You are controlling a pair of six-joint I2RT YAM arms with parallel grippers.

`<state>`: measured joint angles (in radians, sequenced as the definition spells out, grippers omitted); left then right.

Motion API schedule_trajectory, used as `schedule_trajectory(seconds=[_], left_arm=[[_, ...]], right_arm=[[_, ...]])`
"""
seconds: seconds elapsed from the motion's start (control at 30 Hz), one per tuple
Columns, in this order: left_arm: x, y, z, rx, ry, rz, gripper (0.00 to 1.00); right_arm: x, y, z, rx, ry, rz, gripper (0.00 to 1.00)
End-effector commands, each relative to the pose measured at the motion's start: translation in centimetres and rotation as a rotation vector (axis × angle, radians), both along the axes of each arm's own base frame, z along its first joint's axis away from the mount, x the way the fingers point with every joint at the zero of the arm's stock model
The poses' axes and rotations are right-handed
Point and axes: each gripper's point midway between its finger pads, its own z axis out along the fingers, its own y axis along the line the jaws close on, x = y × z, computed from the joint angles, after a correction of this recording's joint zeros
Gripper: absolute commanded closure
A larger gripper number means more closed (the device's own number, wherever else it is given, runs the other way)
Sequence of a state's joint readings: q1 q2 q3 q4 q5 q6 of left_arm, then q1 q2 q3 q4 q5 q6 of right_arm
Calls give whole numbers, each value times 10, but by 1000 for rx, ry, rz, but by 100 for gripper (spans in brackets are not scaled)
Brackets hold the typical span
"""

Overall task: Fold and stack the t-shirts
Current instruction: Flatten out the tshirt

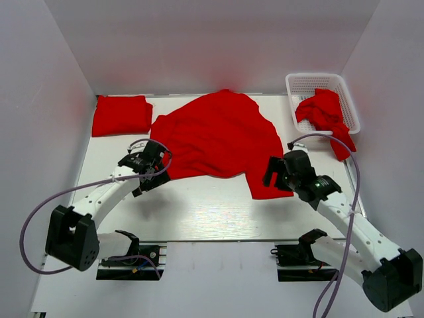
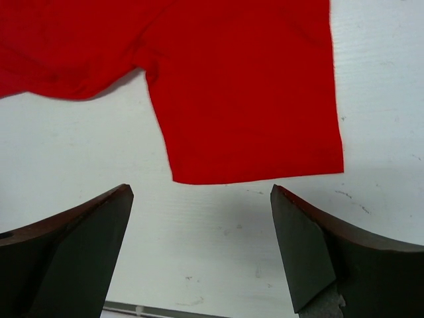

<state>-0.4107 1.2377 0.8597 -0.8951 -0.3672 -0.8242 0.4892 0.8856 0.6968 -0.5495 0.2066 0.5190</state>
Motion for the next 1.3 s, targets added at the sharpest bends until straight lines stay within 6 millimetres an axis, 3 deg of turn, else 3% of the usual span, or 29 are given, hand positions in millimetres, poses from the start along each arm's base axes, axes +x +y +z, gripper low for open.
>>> schedule_trajectory(seconds=[0.0,0.13,0.3,0.43,0.7,1.1,1.27], left_arm=[[16,5,7,16,-54,61,4],[15,4,-20,-1,-51,57,17],[41,-1,-22,-42,-140,37,28],[45,2,-35,-19,-109,26,38],[44,6,-60,20,-34,10,43],[60,3,-55,9,-106,28,42],[60,5,-66,8,-86,33,45]], right_arm=[[13,-10,-5,-28,14,-126,10],[11,-20,-22,-84,82,-182,10],[12,-26,-33,-119,110,-205,10],[9,-35,-36,-137,121,-240,10],[7,-43,-40,-137,138,-272,10],[1,-46,-51,-121,180,-277,10],[0,-45,-59,-112,197,-273,10]])
